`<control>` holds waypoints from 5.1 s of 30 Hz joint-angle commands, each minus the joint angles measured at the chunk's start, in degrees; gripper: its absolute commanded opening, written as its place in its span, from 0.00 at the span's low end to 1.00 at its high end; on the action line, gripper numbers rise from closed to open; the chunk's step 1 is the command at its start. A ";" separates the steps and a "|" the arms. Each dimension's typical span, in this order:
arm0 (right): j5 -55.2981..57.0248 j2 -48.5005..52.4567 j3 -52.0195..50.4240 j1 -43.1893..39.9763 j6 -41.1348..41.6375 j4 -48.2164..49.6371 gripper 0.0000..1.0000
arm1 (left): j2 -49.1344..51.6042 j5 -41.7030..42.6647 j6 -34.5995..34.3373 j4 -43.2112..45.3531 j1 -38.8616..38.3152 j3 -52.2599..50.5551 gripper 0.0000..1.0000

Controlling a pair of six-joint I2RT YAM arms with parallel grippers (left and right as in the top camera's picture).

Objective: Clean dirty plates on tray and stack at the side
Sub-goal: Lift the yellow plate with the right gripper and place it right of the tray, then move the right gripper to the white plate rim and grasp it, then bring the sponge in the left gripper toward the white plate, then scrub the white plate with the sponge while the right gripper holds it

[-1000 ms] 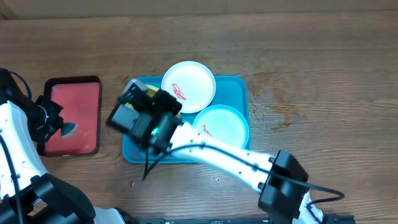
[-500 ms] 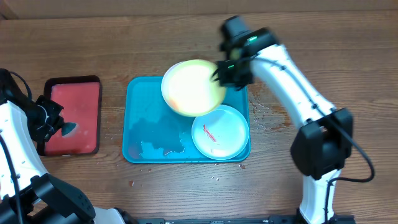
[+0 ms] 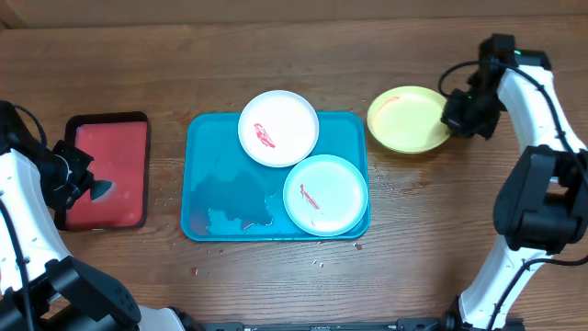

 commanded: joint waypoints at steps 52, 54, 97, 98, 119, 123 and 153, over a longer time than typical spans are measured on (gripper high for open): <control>-0.92 8.83 2.38 34.07 -18.08 33.09 0.62 | 0.11 0.17 0.35 1.18 -0.94 0.66 0.04; 0.59 9.07 2.38 34.36 -18.08 33.57 0.61 | 0.11 0.17 0.57 1.16 -0.94 0.66 0.04; 10.05 10.40 11.78 46.14 -5.60 19.50 0.36 | 0.11 0.20 1.18 1.18 -2.14 0.66 0.04; 9.62 10.80 11.78 45.77 -6.84 19.85 0.36 | 0.11 0.20 1.18 1.20 -2.27 0.66 0.04; 2.56 16.94 11.41 45.97 -5.40 20.70 0.10 | 0.11 0.44 2.71 2.29 -10.82 0.66 0.04; 2.49 16.94 11.41 45.97 0.55 15.80 0.04 | 0.15 0.42 2.71 2.62 -15.65 0.44 0.04; -11.15 16.96 11.41 46.14 9.29 7.72 0.04 | 13.99 3.93 -5.14 24.83 -43.69 -13.99 0.04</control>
